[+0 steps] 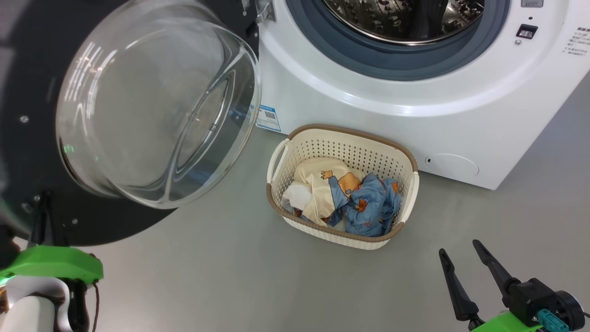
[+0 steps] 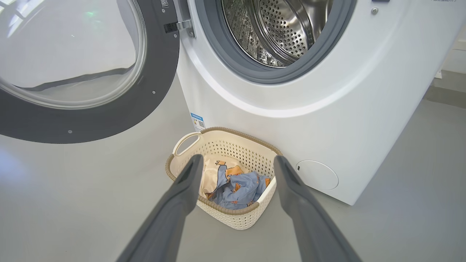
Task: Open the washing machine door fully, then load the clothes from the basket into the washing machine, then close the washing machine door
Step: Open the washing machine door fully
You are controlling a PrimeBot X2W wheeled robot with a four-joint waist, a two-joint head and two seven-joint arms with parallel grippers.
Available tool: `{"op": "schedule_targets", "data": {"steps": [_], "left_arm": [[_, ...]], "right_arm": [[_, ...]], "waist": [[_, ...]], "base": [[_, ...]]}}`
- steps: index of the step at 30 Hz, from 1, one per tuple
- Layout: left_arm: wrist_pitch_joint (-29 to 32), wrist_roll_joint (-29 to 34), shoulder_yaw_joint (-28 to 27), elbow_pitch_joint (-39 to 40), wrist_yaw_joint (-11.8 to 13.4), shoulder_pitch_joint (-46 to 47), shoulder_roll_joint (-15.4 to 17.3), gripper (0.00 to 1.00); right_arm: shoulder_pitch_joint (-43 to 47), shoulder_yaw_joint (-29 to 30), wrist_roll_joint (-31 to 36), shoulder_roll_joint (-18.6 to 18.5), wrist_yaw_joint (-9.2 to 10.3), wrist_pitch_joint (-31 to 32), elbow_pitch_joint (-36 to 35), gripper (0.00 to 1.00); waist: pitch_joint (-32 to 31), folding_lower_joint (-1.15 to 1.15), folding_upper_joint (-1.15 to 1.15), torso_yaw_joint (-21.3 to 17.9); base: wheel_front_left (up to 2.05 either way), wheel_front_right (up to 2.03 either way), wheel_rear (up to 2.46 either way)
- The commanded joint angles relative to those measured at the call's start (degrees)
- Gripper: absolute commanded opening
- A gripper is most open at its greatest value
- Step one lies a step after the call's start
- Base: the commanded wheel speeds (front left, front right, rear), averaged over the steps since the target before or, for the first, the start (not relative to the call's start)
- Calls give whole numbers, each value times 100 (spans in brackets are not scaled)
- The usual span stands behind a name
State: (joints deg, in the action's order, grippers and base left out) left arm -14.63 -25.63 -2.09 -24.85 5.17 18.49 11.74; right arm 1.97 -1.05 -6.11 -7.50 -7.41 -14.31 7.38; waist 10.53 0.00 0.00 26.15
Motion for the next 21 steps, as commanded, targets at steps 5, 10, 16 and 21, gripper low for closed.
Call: {"op": "schedule_targets", "data": {"steps": [5, 10, 16, 21], "left_arm": [[-37, 175, -549, -84, -122, 416, 160, 0], [-37, 325, -740, -169, -214, 500, -4, 0], [-37, 499, -980, -278, -330, 567, -117, 0], [-37, 636, -1197, -335, -413, 649, -194, 0]], "right_arm": [[-243, -124, 73, -107, -8, -37, -191, 100], [-271, -116, 96, -142, -8, 22, -228, 100], [-292, -111, 104, -179, -8, 69, -269, 100], [-327, -109, 107, -204, -8, 92, -301, 100]], "waist": [[145, 0, 0, -10], [245, 0, 0, 10], [329, 0, 0, -4], [387, 0, 0, -31]], "base": [[0, 0, 0], [0, 0, 0], [0, 0, 0], [0, 0, 0]]}}
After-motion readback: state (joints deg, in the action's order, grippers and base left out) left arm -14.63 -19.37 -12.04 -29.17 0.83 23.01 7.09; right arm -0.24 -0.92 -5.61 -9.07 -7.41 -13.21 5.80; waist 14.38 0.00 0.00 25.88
